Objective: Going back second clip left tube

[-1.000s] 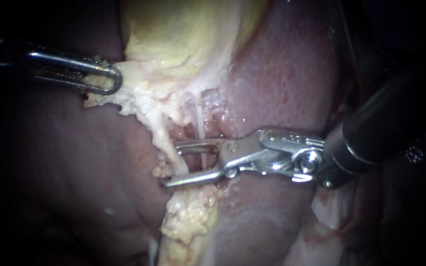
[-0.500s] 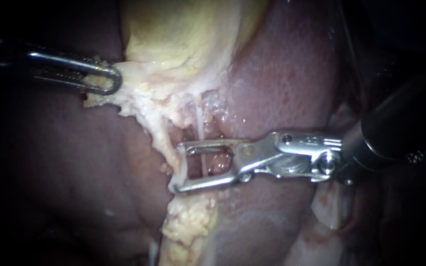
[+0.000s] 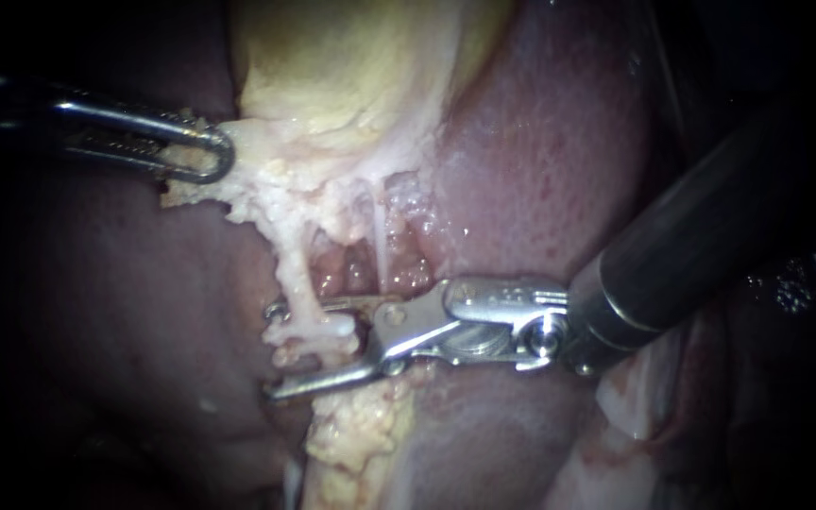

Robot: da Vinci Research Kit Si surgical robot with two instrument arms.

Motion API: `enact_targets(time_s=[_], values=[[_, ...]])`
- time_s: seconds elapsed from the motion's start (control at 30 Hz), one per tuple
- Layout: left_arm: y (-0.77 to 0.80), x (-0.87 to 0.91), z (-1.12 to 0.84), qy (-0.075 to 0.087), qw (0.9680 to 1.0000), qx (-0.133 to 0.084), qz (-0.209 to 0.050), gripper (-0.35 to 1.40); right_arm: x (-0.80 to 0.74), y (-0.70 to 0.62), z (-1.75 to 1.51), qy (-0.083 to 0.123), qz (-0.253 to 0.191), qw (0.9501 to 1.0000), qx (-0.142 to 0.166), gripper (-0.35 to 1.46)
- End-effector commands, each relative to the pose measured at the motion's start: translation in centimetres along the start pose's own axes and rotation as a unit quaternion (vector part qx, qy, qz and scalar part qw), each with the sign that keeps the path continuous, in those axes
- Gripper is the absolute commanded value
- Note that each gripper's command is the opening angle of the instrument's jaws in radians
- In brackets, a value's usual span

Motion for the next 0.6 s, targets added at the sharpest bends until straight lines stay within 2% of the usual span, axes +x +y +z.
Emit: enact_targets(time_s=[0.03,0.23,0.33,0.43,0.6], values=[[0.0,0.0,0.0,0.0,1.0,0.0,0.0,-0.35,0.0,0.01,0.0,0.0,0.0,1.0,-0.001,0.5],[0.0,0.0,0.0,0.0,1.0,0.0,0.0,-0.35,0.0,0.06,0.0,0.001,0.001,1.0,-0.002,0.5],[0.0,0.0,0.0,0.0,1.0,0.0,0.0,-0.35,0.02,0.12,-0.05,0.002,0.002,0.9998,-0.019,0.5],[0.0,0.0,0.0,0.0,1.0,0.0,0.0,-0.35,0.06,0.22,-0.14,0.003,-0.019,0.999,-0.041,0.5],[0.0,0.0,0.0,0.0,1.0,0.0,0.0,-0.35,0.14,0.31,-0.3,0.004,-0.024,0.9982,-0.054,0.5]])
